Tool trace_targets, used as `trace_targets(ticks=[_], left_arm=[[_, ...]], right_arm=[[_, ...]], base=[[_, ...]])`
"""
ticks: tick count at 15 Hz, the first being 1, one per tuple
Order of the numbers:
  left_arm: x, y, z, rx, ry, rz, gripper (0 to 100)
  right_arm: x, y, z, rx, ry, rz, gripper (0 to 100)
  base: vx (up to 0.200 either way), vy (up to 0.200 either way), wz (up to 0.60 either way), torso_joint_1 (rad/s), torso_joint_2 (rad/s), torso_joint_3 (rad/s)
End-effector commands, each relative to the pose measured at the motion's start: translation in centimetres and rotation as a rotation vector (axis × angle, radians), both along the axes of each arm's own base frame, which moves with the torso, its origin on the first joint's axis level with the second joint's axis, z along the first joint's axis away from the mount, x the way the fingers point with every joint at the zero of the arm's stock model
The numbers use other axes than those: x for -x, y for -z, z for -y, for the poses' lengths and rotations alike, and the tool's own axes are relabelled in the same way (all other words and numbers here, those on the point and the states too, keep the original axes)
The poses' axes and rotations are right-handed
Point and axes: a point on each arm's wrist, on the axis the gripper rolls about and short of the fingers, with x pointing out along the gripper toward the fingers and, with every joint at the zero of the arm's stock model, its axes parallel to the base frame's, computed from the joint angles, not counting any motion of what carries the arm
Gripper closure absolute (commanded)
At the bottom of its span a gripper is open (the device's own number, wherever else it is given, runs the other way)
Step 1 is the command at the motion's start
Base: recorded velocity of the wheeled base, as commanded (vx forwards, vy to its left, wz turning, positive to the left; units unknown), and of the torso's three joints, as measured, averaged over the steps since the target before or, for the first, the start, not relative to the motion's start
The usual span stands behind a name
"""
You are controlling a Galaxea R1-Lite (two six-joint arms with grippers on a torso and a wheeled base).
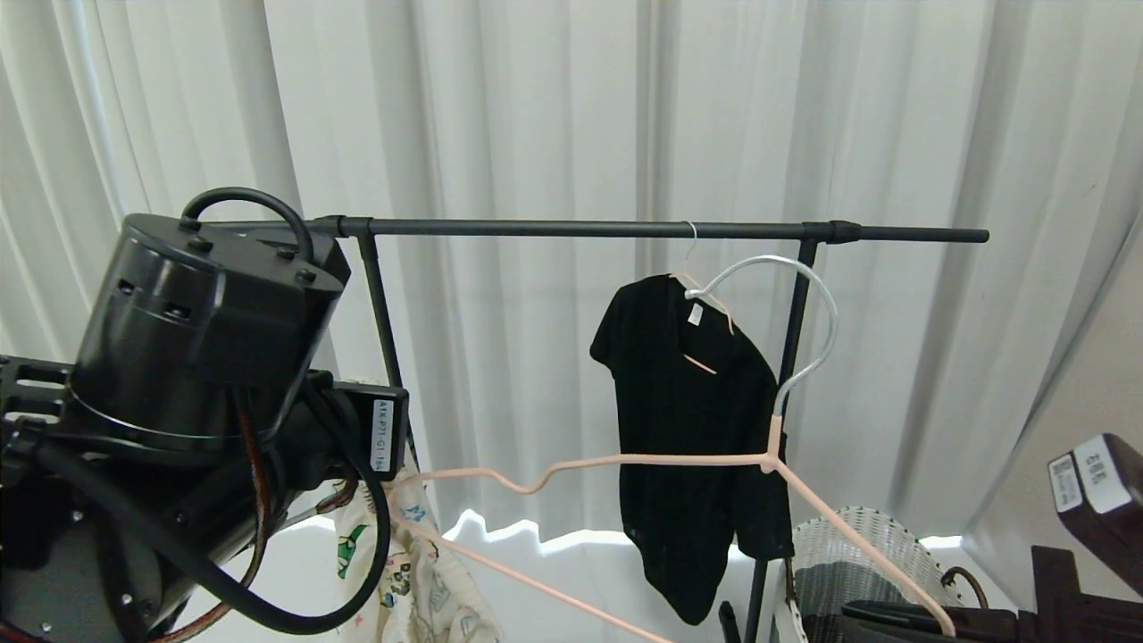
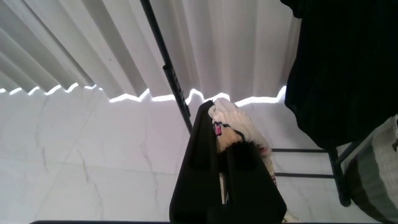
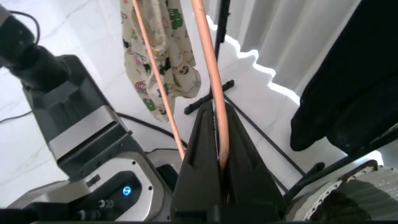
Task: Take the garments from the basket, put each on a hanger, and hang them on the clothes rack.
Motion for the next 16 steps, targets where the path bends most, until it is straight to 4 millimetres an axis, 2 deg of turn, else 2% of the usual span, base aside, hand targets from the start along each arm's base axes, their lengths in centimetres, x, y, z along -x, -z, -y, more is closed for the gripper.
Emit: trace_targets(ticks=[1,7,13,16], left_arm=[[-0.1,0.0,0.1,0.0,0.0,0.0,100],[-0.3,0.3,0.3,-0.003,-0.004,-0.009,100],[-1.2,1.4,0.9,-0.039,-0.011,-0.044,100],[-1.2,1.4,0.9,-0.038,-0.012,-0.043,100]], right_arm=[[-0.5,0.5,-1.0,0.021,0.003,-0.01,100],[-1.9,1.5,-3.7,0.007,0.097,-0.008,100],[-2.6,2.4,-4.9,0.038,0.14,-0.005,100],[-3.3,3.2,-6.3,0.044,0.161,0.004,100]], base=[[0.0,0.0,0.0,0.0,0.0,0.0],[0.0,0.0,0.0,0.0,0.0,0.0],[0.0,0.0,0.0,0.0,0.0,0.0],[0.0,0.0,0.0,0.0,0.0,0.0]])
